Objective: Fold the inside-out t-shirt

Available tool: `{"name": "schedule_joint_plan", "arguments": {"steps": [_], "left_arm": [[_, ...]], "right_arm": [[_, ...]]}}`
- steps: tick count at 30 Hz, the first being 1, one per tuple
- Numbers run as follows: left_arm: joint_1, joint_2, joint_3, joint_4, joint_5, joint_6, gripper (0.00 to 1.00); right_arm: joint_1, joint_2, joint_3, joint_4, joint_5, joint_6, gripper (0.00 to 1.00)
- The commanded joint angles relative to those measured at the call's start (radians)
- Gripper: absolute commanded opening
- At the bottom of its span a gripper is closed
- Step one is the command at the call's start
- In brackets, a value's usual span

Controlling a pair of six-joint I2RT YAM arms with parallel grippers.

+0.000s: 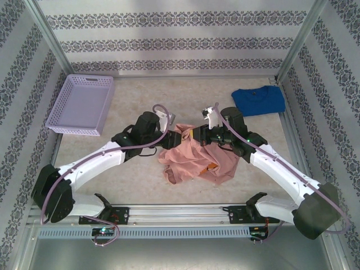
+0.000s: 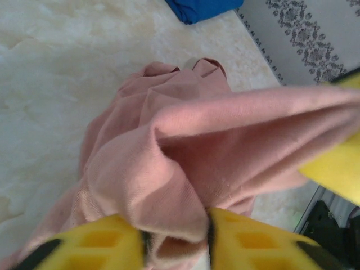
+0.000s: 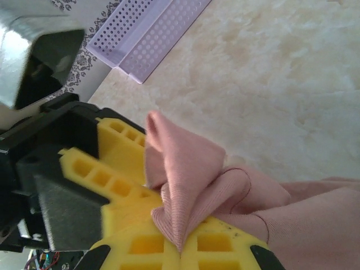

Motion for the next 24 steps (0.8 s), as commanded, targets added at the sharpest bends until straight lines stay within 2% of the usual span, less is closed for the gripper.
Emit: {"name": "schedule_joint_plan", "arguments": {"steps": [1, 4, 6, 9, 13, 18, 21, 24], "left_arm": [[-0.005, 0.010, 0.045, 0.055, 0.011, -0.005, 0.15], [0.020, -0.014, 0.018, 0.057, 0.032, 0.022, 0.04], [0.044, -0.047, -0.015, 0.068, 0.076, 0.055, 0.01], [0.081, -0.097, -0.059, 0.098, 0.187, 0.120, 0.00], [0.102, -0.147, -0.113, 0.190, 0.314, 0.172, 0.00], [0.102, -0.132, -0.103, 0.232, 0.377, 0.182, 0.00], [0.103, -0.129, -0.096, 0.236, 0.396, 0.184, 0.00], [0.104, -0.131, -0.098, 0.237, 0.387, 0.182, 0.00]], "right_arm": [[0.005, -0.044, 0.012, -0.002, 0.015, -0.003, 0.00], [-0.034, -0.073, 0.042, -0.108, 0.058, -0.058, 0.00], [-0.077, -0.097, 0.056, -0.140, 0.054, -0.067, 0.00], [-0.127, -0.108, 0.081, -0.189, 0.032, -0.078, 0.00], [-0.137, -0.074, 0.118, -0.271, 0.058, -0.098, 0.00], [-0.118, -0.048, 0.100, -0.242, 0.043, -0.088, 0.01], [-0.108, -0.029, 0.116, -0.294, 0.107, -0.093, 0.15], [-0.101, -0.003, 0.167, -0.439, 0.291, -0.123, 0.29]]}}
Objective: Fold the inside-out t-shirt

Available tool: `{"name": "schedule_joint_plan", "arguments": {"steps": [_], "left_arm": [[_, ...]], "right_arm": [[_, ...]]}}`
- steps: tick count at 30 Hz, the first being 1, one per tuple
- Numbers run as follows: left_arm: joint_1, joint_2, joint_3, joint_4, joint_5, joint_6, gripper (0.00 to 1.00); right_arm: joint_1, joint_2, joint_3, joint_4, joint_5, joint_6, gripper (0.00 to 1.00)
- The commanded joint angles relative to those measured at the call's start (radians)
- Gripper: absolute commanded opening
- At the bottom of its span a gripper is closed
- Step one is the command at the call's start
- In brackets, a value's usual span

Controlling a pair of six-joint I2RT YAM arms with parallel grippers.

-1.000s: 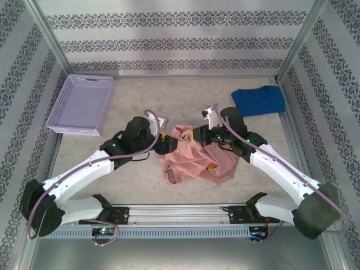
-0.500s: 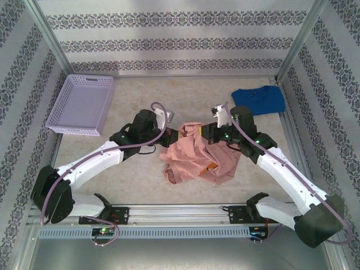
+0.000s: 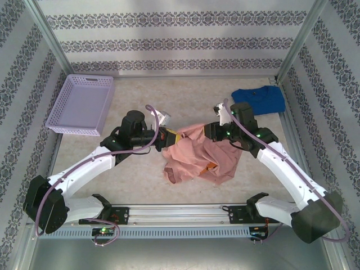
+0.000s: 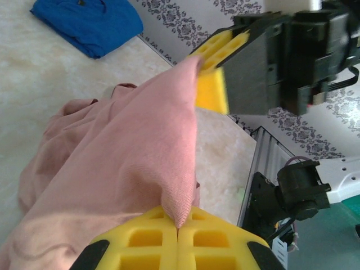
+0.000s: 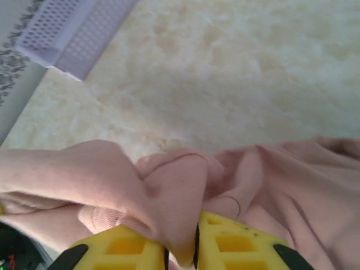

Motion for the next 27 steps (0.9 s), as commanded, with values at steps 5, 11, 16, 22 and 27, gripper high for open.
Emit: {"name": "schedule_joint_plan", "arguments": {"steps": [5, 11, 16, 22, 27], "left_arm": [[0.009, 0.001, 0.007, 0.049, 0.024, 0.033, 0.00], [0.009, 0.002, 0.010, 0.029, 0.012, 0.046, 0.00], [0.009, 0.003, 0.012, 0.022, 0.012, 0.051, 0.00], [0.009, 0.004, 0.011, 0.027, 0.017, 0.052, 0.00], [0.009, 0.000, 0.008, 0.023, 0.018, 0.052, 0.00]], "right_arm": [[0.014, -0.047, 0.040, -0.200, 0.211, -0.054, 0.38], [0.057, -0.149, -0.132, 0.094, -0.137, 0.126, 0.43], [0.102, -0.063, -0.173, 0.318, -0.178, 0.260, 0.48], [0.119, 0.029, -0.182, 0.413, -0.108, 0.337, 0.53], [0.136, 0.062, -0.185, 0.392, -0.035, 0.330, 0.53]]}}
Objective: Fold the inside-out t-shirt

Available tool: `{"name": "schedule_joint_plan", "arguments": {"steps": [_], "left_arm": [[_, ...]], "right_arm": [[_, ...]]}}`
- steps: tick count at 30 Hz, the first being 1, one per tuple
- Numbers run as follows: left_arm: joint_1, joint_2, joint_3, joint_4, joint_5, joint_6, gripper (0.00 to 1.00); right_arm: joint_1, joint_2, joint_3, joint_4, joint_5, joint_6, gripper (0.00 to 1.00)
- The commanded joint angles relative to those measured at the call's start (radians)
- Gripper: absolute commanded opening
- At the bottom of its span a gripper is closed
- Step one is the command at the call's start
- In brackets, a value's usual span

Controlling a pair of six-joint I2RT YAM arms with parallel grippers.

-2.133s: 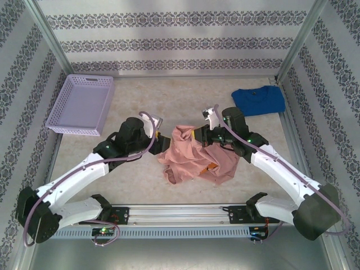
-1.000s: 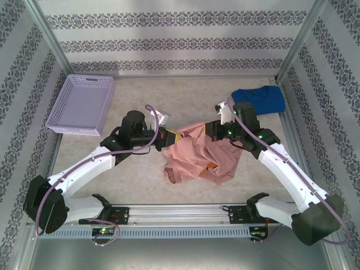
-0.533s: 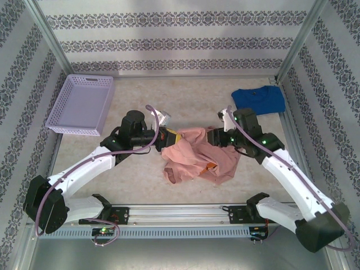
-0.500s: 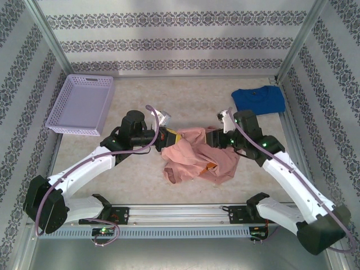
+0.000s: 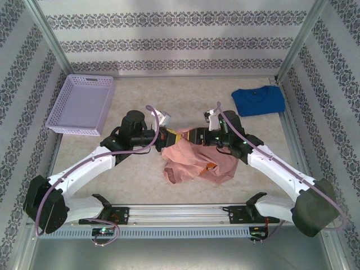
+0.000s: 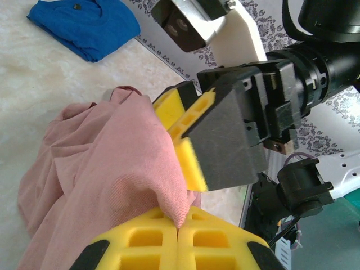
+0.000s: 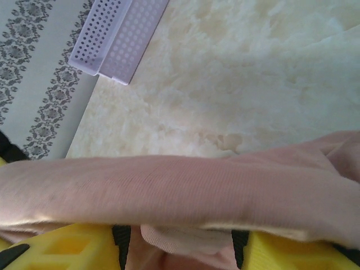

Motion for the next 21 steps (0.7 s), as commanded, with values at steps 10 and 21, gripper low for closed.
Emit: {"name": "schedule_joint_plan", "arguments": {"steps": [10, 21], "left_arm": [[0.009, -0.022, -0.006, 0.005, -0.057, 0.025, 0.00], [0.011, -0.048, -0.046, -0.084, -0.336, 0.051, 0.00]], "right_arm": [[0.043, -0.008, 0.005, -0.030, 0.116, -0.045, 0.06], [-0.116, -0.150, 0.138, -0.160, -0.228, -0.123, 0.00]]}}
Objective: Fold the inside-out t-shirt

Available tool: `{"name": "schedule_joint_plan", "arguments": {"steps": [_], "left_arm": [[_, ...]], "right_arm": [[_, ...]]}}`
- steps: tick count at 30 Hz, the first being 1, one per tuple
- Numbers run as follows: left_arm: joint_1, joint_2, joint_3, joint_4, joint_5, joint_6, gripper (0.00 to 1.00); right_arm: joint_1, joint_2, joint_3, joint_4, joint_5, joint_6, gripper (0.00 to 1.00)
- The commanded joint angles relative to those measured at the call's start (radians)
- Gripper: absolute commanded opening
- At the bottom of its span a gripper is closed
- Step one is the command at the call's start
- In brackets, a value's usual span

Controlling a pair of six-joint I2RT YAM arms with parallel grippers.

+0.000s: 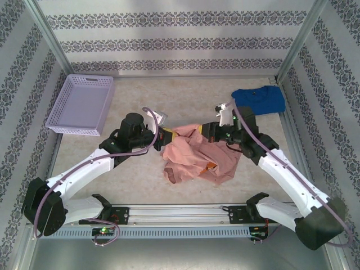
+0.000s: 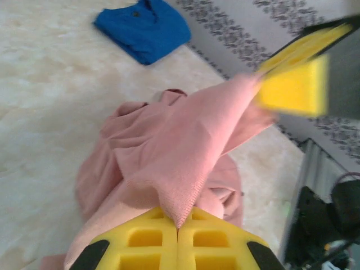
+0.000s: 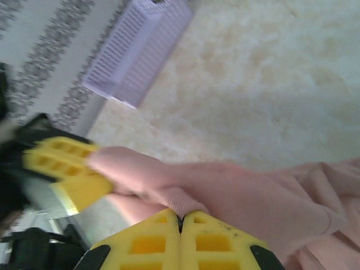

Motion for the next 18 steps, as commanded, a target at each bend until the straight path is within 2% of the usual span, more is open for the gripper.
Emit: {"name": "schedule_joint_plan", "arguments": {"steps": [1, 7, 12, 15, 18], "left_arm": [[0.010, -0.014, -0.006, -0.070, -0.149, 0.047, 0.01], [0.002, 0.031, 0.017, -0.140, -0.166, 0.098, 0.15], [-0.017, -0.011, -0.001, -0.150, -0.216, 0.108, 0.43], [-0.059, -0.066, -0.001, -0.159, -0.283, 0.129, 0.54], [-0.119, -0.099, 0.021, -0.180, -0.360, 0.169, 0.60]], "right_arm": [[-0.026, -0.010, 0.055, -0.015, -0.199, -0.017, 0.00], [-0.048, 0.016, 0.055, 0.152, -0.305, 0.101, 0.00], [-0.057, 0.038, 0.080, 0.137, -0.311, 0.102, 0.00], [-0.059, 0.043, 0.081, 0.133, -0.306, 0.108, 0.00], [-0.059, 0.048, 0.073, 0.141, -0.300, 0.114, 0.00]]}}
